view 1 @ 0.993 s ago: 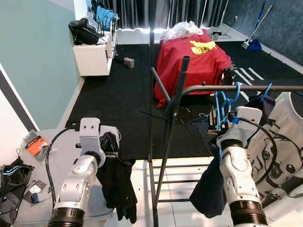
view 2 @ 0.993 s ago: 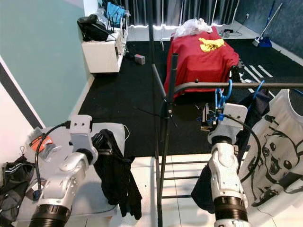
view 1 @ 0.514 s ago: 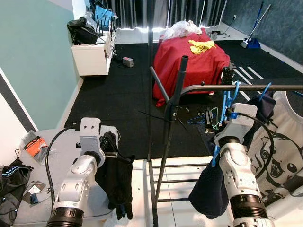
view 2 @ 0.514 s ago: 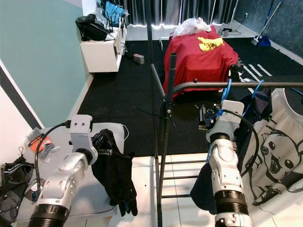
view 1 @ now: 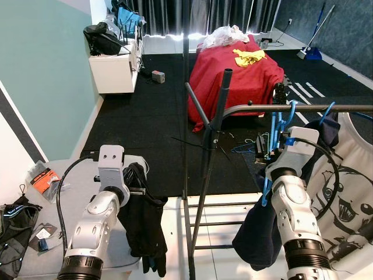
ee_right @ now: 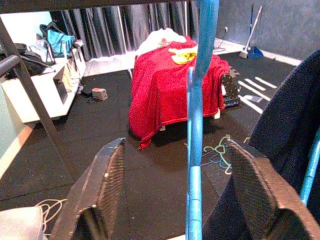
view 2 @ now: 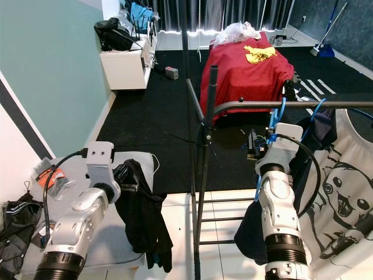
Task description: Hang hanger
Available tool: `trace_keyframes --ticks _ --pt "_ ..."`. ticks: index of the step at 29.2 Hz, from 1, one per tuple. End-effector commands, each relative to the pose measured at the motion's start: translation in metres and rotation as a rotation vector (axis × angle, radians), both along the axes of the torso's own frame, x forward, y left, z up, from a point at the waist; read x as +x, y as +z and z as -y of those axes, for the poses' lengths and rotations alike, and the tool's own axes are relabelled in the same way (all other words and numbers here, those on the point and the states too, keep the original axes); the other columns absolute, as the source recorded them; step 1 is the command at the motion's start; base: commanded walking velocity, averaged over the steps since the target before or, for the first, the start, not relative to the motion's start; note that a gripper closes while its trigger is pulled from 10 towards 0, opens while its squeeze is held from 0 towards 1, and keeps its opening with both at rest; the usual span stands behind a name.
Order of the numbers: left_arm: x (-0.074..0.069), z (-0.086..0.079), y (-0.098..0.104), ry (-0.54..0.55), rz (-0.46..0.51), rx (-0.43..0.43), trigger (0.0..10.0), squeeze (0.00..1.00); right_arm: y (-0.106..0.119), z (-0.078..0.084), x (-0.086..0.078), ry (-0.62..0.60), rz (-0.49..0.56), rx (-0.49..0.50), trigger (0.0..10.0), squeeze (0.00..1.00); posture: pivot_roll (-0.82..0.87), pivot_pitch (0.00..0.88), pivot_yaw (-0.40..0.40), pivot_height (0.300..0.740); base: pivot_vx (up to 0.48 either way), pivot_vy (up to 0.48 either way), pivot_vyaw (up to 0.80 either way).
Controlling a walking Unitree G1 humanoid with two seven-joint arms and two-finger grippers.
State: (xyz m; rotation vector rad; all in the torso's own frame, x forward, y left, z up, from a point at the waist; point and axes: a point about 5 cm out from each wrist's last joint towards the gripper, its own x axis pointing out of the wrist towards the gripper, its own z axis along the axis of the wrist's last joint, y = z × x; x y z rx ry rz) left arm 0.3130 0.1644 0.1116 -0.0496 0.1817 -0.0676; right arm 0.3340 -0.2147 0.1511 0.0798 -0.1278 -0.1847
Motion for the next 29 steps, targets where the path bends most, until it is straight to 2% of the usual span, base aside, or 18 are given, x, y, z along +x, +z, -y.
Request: trace_keyframes --ticks 1,9,12,19,23,29 --pt "0.001 -0.002 0.005 -0.006 0.029 0.012 10.0 0.00 0.005 0.000 0.002 -0.002 0.008 0.014 10.0 0.00 -0.01 0.000 0.021 0.740 0.000 0.000 0.00" --pt "0.002 -0.002 0.005 -0.020 0.027 0.011 10.0 0.00 0.006 0.002 0.003 -0.009 -0.003 0.031 10.0 0.00 -0.01 0.000 0.023 0.740 0.000 0.000 0.00" --pt "0.002 -0.001 0.005 -0.030 0.022 0.011 10.0 0.00 0.006 0.005 0.005 -0.003 -0.046 0.038 10.0 0.00 -0.01 0.000 0.024 0.740 0.000 0.000 0.00" --pt "0.002 -0.001 0.005 -0.032 0.021 0.011 10.0 0.00 0.005 0.006 0.006 -0.002 -0.065 0.041 10.0 0.00 -0.01 0.000 0.024 0.740 0.000 0.000 0.00" --pt "0.002 0.000 0.005 -0.060 0.020 0.003 10.0 0.00 0.011 0.015 0.012 -0.019 -0.124 0.069 10.0 0.00 -0.01 0.000 0.025 0.740 0.000 0.000 0.00" --pt "0.002 0.001 0.005 -0.066 0.021 -0.001 10.0 0.00 0.012 0.017 0.013 -0.026 -0.140 0.071 10.0 0.00 -0.01 0.000 0.025 0.740 0.000 0.000 0.00"
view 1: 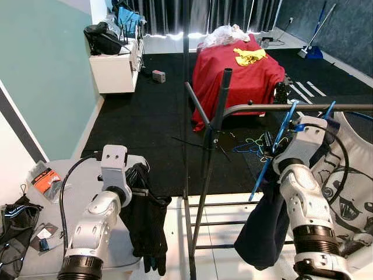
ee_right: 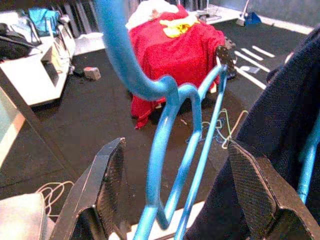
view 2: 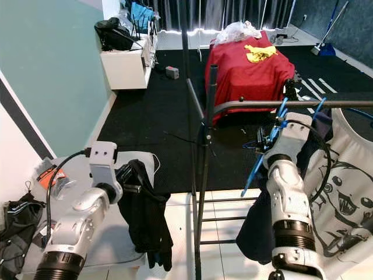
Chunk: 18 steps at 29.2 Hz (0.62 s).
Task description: Hang hanger
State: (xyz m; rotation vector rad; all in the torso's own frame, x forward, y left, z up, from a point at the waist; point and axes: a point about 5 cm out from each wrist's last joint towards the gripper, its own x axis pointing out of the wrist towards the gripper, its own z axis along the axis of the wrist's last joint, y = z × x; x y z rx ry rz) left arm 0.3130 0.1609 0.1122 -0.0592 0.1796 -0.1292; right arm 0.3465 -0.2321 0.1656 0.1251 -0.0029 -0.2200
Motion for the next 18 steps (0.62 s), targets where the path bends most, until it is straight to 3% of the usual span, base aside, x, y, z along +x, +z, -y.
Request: trace_keyframes --ticks 1,18 --pt "0.0024 -0.0029 0.0049 -0.012 0.018 0.012 10.0 0.00 -0.0022 0.0018 0.0011 -0.005 -0.030 0.013 10.0 0.00 0.00 0.000 0.026 0.740 0.000 0.000 0.00" --pt "0.0028 -0.0034 0.0057 -0.037 0.019 0.013 10.0 0.00 -0.0079 0.0027 0.0010 0.010 -0.102 0.024 10.0 0.00 0.00 0.000 0.027 0.740 0.000 0.000 0.00"
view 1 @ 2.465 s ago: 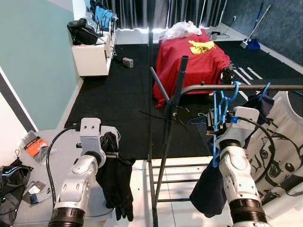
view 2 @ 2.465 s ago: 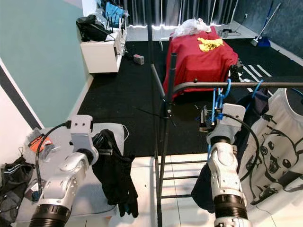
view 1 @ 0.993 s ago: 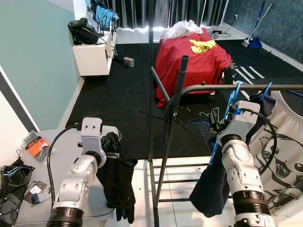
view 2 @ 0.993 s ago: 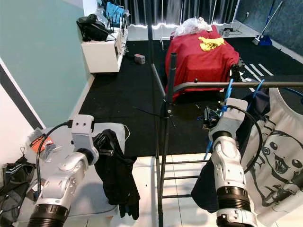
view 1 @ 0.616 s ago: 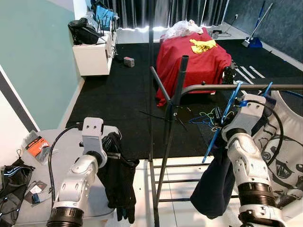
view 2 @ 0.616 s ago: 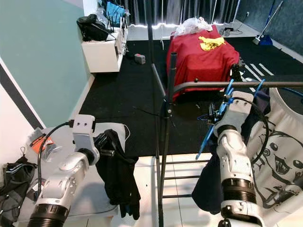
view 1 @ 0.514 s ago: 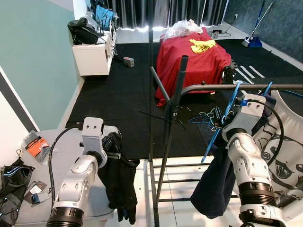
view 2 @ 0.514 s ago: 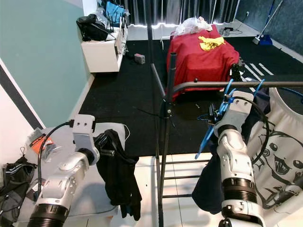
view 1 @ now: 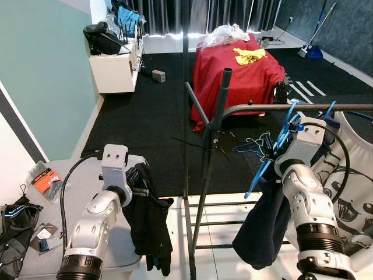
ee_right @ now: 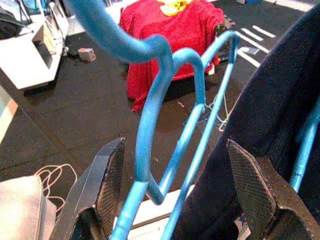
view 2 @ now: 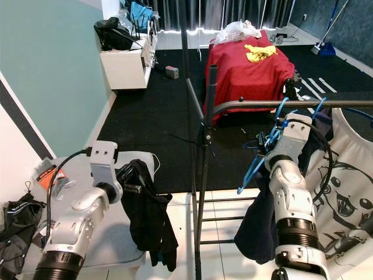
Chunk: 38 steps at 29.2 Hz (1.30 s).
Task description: Hang hanger
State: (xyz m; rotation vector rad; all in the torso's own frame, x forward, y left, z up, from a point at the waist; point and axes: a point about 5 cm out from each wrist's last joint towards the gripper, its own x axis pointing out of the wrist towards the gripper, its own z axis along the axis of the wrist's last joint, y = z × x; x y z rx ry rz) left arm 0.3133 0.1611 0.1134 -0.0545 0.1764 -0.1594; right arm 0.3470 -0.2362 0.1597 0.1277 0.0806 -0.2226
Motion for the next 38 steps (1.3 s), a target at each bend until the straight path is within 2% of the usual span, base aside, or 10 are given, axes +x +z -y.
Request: trace_keyframes --ticks 1,4,5,6,7,9,16,24,30,38 --pt "0.002 -0.003 0.005 -0.007 0.015 0.011 10.0 0.00 -0.002 -0.001 0.001 0.007 -0.020 0.012 10.0 0.00 0.00 0.000 0.027 0.740 0.000 0.000 0.00" --pt "0.003 -0.003 0.005 -0.010 0.017 0.010 10.0 0.00 -0.002 -0.002 0.001 0.008 -0.024 0.016 9.4 0.00 0.00 0.000 0.028 0.740 0.000 0.000 0.00" --pt "0.003 -0.003 0.005 -0.011 0.018 0.010 10.0 0.00 -0.002 -0.002 0.001 0.008 -0.022 0.018 7.5 0.00 0.00 0.000 0.028 0.740 0.000 0.000 0.00" --pt "0.003 -0.003 0.005 -0.011 0.018 0.010 10.0 0.00 -0.002 -0.002 0.001 0.008 -0.022 0.018 7.5 0.00 0.00 0.000 0.028 0.740 0.000 0.000 0.00" --pt "0.003 -0.003 0.005 -0.012 0.018 0.010 10.0 0.00 -0.002 -0.002 0.000 0.008 -0.022 0.019 5.8 0.00 0.00 0.000 0.027 0.740 0.000 0.000 0.00" --pt "0.003 -0.003 0.005 -0.012 0.018 0.010 10.0 0.00 -0.001 -0.002 0.000 0.007 -0.020 0.020 4.7 0.00 0.00 0.000 0.027 0.740 0.000 0.000 0.00" --pt "0.003 -0.003 0.006 -0.011 0.019 0.010 10.0 0.00 0.000 -0.002 0.000 0.007 -0.016 0.021 2.5 0.00 0.00 0.000 0.028 0.740 0.000 0.000 0.00" --pt "0.004 -0.003 0.007 -0.012 0.020 0.011 10.0 0.00 0.000 -0.002 0.000 0.009 -0.020 0.020 1.7 0.00 0.00 0.000 0.026 0.740 0.000 0.000 0.00" --pt "0.003 -0.003 0.007 -0.014 0.019 0.013 10.0 0.00 0.000 -0.003 0.000 0.012 -0.019 0.007 0.0 0.00 0.00 0.000 0.025 0.740 0.000 0.000 0.00" --pt "0.002 -0.003 0.005 -0.014 0.013 0.012 10.0 0.00 0.009 -0.024 -0.002 0.108 0.066 -0.185 0.0 0.00 0.00 0.000 0.024 0.740 0.000 0.000 0.00"
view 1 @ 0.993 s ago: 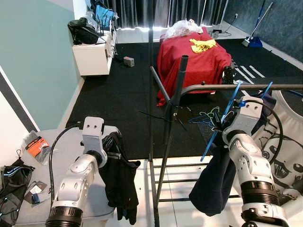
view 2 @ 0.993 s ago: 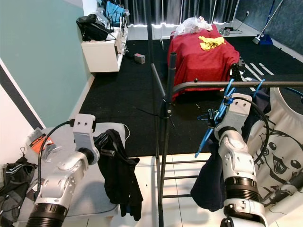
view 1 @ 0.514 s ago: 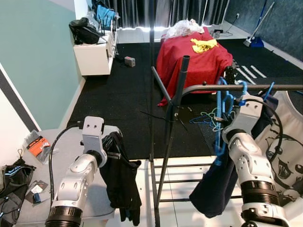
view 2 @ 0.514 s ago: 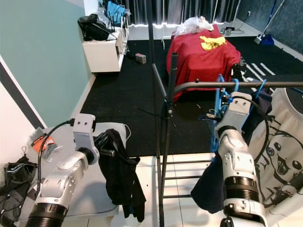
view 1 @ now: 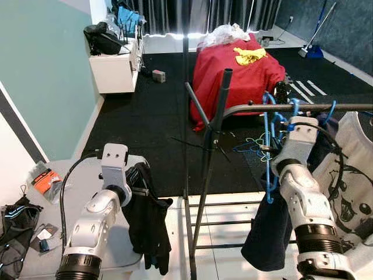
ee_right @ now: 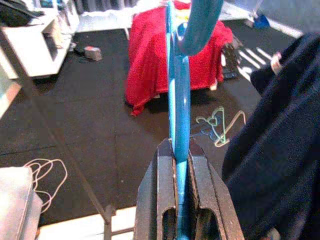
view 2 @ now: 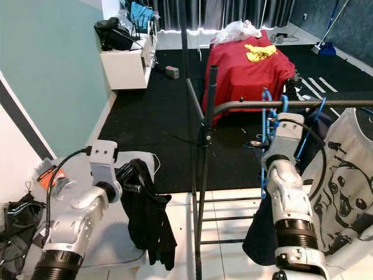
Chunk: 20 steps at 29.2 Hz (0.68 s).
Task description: Hang hanger
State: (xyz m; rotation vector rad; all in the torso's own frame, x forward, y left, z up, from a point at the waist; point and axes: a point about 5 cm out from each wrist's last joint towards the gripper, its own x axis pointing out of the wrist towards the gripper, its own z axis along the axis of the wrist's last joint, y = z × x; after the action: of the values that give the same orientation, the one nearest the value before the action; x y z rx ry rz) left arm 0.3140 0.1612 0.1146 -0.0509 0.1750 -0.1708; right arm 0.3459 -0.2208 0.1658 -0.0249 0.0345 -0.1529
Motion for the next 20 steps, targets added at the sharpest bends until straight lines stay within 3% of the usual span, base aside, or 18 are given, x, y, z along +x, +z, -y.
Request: trace_keyframes --ticks 1,3,8,12,14,19,20 --pt "0.001 -0.003 0.004 -0.002 0.011 0.010 10.0 0.00 0.003 -0.009 -0.001 0.037 0.031 -0.030 0.0 0.00 0.00 0.000 0.024 0.740 0.000 0.000 0.00" --pt "0.000 -0.002 0.002 0.001 0.007 0.005 10.0 0.00 0.002 -0.027 -0.005 0.111 0.053 -0.071 0.0 0.00 0.00 0.003 0.022 0.740 0.000 0.000 0.00" --pt "-0.001 -0.001 0.000 0.004 0.005 0.003 10.0 0.00 -0.001 -0.036 -0.008 0.146 0.048 -0.091 0.0 0.00 0.00 0.003 0.022 0.740 0.000 0.000 0.00" --pt "-0.004 -0.003 -0.006 0.044 0.000 -0.002 10.0 0.00 -0.022 -0.048 -0.014 0.177 -0.027 -0.032 0.0 0.00 -0.01 0.011 0.013 0.740 0.000 0.000 0.00" --pt "-0.006 -0.003 -0.011 0.078 -0.006 -0.031 10.0 0.00 -0.047 -0.053 -0.021 0.173 -0.118 0.055 0.0 0.00 0.00 0.012 0.007 0.740 0.000 0.000 0.00" --pt "-0.008 -0.001 -0.013 0.076 -0.010 -0.038 10.0 0.00 -0.056 -0.052 -0.023 0.167 -0.148 0.086 0.0 0.00 0.00 0.014 0.003 0.740 0.000 0.000 0.00" --pt "-0.010 0.000 -0.017 0.075 -0.025 -0.046 10.0 0.00 -0.065 -0.052 -0.027 0.172 -0.192 0.097 8.5 0.00 0.00 0.018 0.000 0.740 0.000 0.000 0.00"
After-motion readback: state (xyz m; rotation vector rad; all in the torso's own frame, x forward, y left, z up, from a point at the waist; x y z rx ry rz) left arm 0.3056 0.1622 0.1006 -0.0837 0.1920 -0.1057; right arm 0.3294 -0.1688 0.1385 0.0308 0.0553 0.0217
